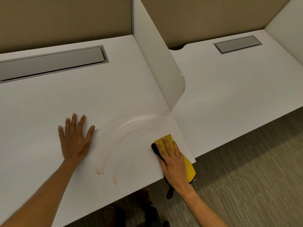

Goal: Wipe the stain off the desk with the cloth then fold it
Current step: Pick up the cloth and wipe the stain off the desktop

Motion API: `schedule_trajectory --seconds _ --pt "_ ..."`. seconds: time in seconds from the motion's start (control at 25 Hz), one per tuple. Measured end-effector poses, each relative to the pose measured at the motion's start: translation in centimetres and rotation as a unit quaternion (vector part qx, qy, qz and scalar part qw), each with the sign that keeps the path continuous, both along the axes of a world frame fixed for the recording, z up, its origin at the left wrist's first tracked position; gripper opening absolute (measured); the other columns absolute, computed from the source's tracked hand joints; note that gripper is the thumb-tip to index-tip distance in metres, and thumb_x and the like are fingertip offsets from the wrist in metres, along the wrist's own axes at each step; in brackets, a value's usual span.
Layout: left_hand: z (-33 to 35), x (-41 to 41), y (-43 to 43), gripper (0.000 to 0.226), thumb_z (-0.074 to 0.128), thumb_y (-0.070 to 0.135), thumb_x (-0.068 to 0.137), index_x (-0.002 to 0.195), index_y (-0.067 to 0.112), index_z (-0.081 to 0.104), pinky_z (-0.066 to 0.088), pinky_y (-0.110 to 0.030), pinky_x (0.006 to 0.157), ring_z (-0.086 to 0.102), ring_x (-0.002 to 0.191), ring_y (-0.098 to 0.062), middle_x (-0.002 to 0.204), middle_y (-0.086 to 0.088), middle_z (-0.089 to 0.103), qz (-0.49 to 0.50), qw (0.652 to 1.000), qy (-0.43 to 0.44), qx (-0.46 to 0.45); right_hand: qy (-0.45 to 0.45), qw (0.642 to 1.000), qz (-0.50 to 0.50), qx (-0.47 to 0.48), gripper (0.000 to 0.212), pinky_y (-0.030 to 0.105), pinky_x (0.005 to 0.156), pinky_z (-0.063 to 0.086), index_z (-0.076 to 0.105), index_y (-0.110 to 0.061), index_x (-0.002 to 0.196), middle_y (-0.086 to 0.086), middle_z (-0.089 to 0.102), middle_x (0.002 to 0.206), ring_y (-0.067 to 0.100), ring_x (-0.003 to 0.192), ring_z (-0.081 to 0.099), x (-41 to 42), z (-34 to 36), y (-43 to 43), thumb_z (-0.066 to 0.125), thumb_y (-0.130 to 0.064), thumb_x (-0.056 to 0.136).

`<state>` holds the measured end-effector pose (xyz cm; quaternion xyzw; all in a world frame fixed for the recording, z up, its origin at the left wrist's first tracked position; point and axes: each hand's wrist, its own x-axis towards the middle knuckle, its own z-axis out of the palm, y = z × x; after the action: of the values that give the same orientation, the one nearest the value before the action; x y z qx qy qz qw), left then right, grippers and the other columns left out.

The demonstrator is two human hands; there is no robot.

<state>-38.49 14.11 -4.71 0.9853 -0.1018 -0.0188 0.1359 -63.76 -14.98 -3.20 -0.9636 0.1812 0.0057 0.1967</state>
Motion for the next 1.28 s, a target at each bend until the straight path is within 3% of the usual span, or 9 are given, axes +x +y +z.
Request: schedule_trajectory --seconds 0.28,0.48,0.64,0.8,1.0,1.16,1.28 --pt "-0.2 0.1 0.1 0.074 0.015 0.072 0.097 0.159 0.033 0.021 -0.003 -0.047 0.126 0.007 0.158 -0.024 0.171 -0.001 0.015 -0.004 1.0 0.001 -0.003 -0.001 1.0 -0.002 0.007 0.065 0.044 0.109 0.046 0.031 -0.033 0.155 -0.001 0.027 0.166 0.033 0.151 0.028 1.5 0.4 7.5 0.061 -0.031 0.098" --pt "-0.2 0.1 0.1 0.074 0.017 0.071 0.097 0.159 0.032 0.024 -0.003 -0.048 0.126 0.008 0.158 -0.025 0.17 -0.002 0.016 -0.004 1.0 -0.004 -0.007 -0.006 1.0 0.011 0.002 0.066 0.045 0.12 0.033 0.026 -0.032 0.157 -0.001 0.021 0.168 0.032 0.156 0.014 3.1 0.4 11.1 0.058 -0.033 0.099" --pt "-0.4 0.2 0.3 0.073 0.017 0.071 0.097 0.159 0.032 0.024 -0.002 -0.048 0.126 0.008 0.158 -0.024 0.17 -0.001 0.017 -0.009 1.0 -0.006 -0.008 0.001 0.991 0.133 -0.031 0.064 0.054 0.123 0.008 0.012 -0.034 0.16 -0.007 0.006 0.17 0.029 0.157 -0.005 2.7 0.2 7.9 0.038 -0.05 0.104" --pt "-0.4 0.3 0.6 0.069 0.02 0.07 0.098 0.158 0.036 0.024 -0.004 -0.047 0.126 0.005 0.158 -0.021 0.171 0.003 0.015 -0.017 0.999 0.01 -0.031 -0.012 0.969 0.244 -0.023 0.071 0.053 0.127 0.01 0.009 -0.036 0.16 -0.009 0.001 0.171 0.032 0.157 -0.008 2.7 0.0 4.9 0.04 -0.058 0.101" --pt "-0.5 0.6 3.3 0.064 0.026 0.064 0.1 0.159 0.04 0.022 -0.004 -0.043 0.128 -0.002 0.158 -0.011 0.171 0.011 0.008 -0.13 0.988 0.017 -0.079 -0.068 0.982 0.171 0.029 0.066 0.055 0.123 0.025 0.025 -0.031 0.158 -0.006 0.013 0.17 0.032 0.158 0.0 2.0 -0.8 6.5 0.053 -0.041 0.099" --pt "-0.7 0.5 4.0 0.06 0.026 0.057 0.103 0.159 0.034 0.025 0.002 -0.044 0.128 0.003 0.158 -0.014 0.171 0.008 0.014 -0.146 0.988 -0.007 -0.056 -0.06 0.994 0.085 0.026 0.066 0.05 0.126 0.012 0.02 -0.028 0.16 -0.004 0.009 0.171 0.032 0.157 -0.002 1.9 -1.0 9.9 0.049 -0.04 0.102" --pt "-0.6 0.4 4.1 0.058 0.026 0.052 0.104 0.159 0.032 0.026 0.004 -0.046 0.128 0.007 0.158 -0.016 0.17 0.005 0.017 -0.137 0.989 -0.018 -0.052 -0.025 0.999 0.006 0.022 0.065 0.051 0.124 0.011 0.02 -0.026 0.16 -0.001 0.008 0.171 0.034 0.157 -0.005 2.1 -0.7 13.4 0.045 -0.042 0.102"
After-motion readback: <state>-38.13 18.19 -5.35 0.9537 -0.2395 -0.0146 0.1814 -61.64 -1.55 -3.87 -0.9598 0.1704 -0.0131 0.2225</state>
